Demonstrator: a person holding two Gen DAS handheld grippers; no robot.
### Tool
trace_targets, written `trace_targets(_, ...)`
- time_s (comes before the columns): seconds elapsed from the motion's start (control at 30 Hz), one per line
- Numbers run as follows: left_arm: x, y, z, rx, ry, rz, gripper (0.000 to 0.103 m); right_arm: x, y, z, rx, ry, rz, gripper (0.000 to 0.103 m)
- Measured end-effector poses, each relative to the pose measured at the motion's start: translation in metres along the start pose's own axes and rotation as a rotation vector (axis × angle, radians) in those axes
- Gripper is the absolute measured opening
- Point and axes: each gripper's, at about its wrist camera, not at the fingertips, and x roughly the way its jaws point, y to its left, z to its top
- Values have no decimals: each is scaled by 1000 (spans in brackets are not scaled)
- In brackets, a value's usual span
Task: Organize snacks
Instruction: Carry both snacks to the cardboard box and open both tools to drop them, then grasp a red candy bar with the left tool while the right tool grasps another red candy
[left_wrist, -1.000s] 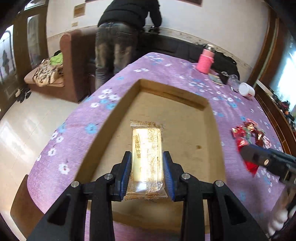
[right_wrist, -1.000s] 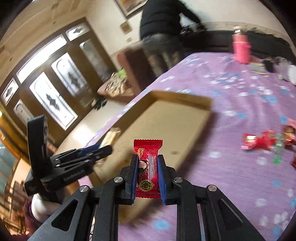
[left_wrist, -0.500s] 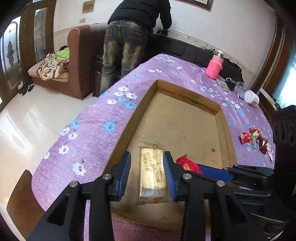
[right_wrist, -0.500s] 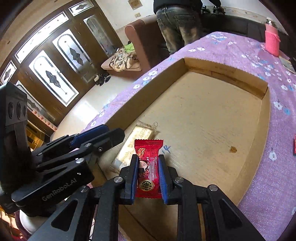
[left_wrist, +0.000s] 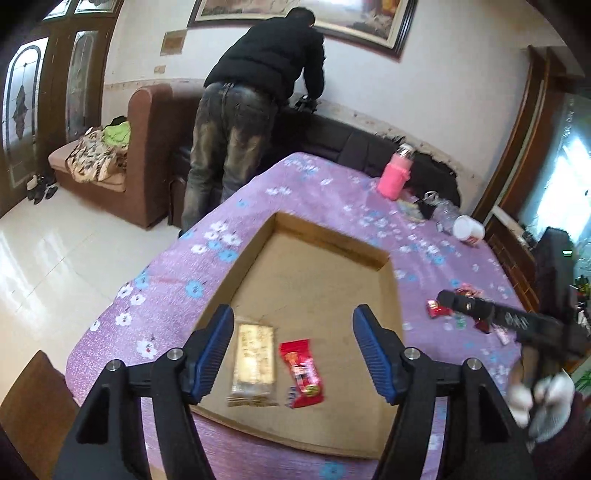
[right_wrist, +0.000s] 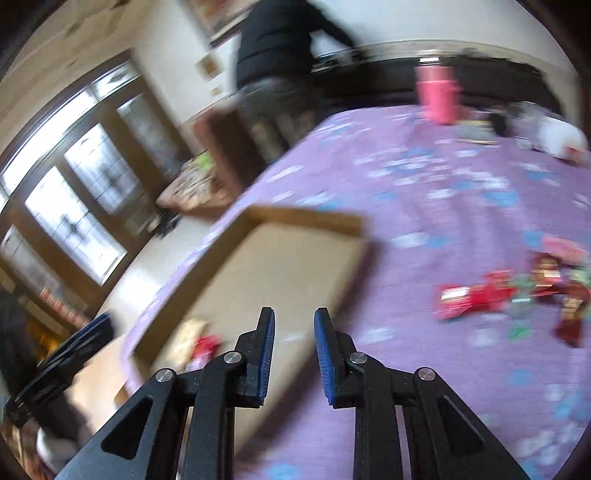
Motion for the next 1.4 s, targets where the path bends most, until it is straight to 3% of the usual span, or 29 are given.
trace_targets(0.07, -4, -7, 1, 1, -11, -19, 73, -14, -36, 9, 52, -39, -83, 24)
trace_targets(0.17, -3, -17, 1, 10, -11, -41, 74, -19, -71, 21, 76, -62, -198, 24)
trace_targets(0.33, 9, -34, -2, 30, 24, -58, 74, 8, -96, 34, 110, -7, -238, 24)
trace_targets(0.5, 13, -50, -4, 61, 44, -61, 74, 56, -89, 42, -41, 25, -375, 24)
trace_targets(0.57, 14, -55, -5, 70, 49, -63, 74, 69, -82, 40, -117, 57, -387, 24)
trace_targets(0.73, 18, -61, -6, 87, 61, -77, 74, 71, -76, 17, -115, 205, -183, 24)
trace_targets(0.83, 21, -66, -9, 99, 70, -96, 74, 52, -70, -3, -91, 288, 36, 24)
trace_targets(0.9, 25, -71, -11, 110, 78, -115, 74, 27, -70, -6, -88, 248, 101, 24)
trace_targets(0.97, 29, -76, -13, 113, 90, -132, 74, 5, -81, 4, -57, 154, 42, 24)
trace_targets(1.0, 32, -78, -14, 113, 98, -140, 74, -5, -89, 12, -53, 86, -52, 24)
trace_targets(1.1, 35, -86, -19, 119, 117, -164, 74, -3, -106, 30, -69, 9, -239, 24)
trace_targets(1.27, 34, -98, -23, 141, 132, -165, 74, 49, -126, 38, -75, 80, -349, 24)
trace_targets(1.4, 32, -105, -24, 163, 137, -156, 74, 63, -132, 28, -68, 111, -354, 21)
